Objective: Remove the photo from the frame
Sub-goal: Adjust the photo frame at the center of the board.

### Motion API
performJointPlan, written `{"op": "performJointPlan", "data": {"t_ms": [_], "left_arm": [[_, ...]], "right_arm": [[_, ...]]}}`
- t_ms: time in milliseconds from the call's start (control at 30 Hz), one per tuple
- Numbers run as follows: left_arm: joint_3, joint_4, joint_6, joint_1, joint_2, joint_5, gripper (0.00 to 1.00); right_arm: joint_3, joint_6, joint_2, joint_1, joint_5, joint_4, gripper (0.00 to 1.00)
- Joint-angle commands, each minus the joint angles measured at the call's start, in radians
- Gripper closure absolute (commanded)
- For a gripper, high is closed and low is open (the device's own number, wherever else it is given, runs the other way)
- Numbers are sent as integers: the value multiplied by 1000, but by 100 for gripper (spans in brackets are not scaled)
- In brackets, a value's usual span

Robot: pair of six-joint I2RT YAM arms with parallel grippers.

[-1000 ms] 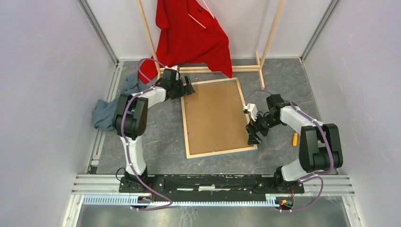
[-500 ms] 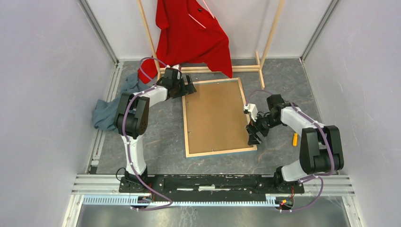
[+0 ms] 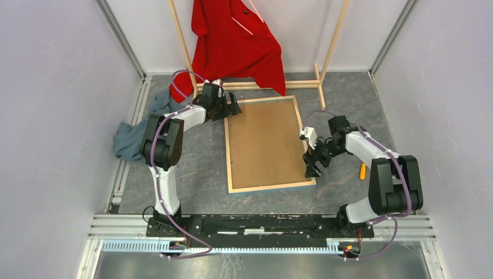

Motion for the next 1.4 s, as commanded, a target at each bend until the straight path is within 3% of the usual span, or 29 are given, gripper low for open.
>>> {"op": "performJointPlan", "data": {"t_ms": [0,433,800,1067,1233,1367], "left_arm": [[47,1,26,-32,-7,83,0],[97,-32,28,-31,10,80,0],[-9,-94,120,7,-186,105,0],[-3,-289,281,40,-331,173,0],[-39,-457,488,41,-464,173,0],[-144,-458,585,40,-596,141,0]], "right_arm": [[7,-44,-10,9,-77,33,2],[13,-24,-32,-11,-64,63,2],[5,-55,-138,-140,27,35,2],[-43,181,-420,-151,422,139,2],[-112,174,-560,-181,742,84,2],[-181,179,-609,-244,824,126,2]]}}
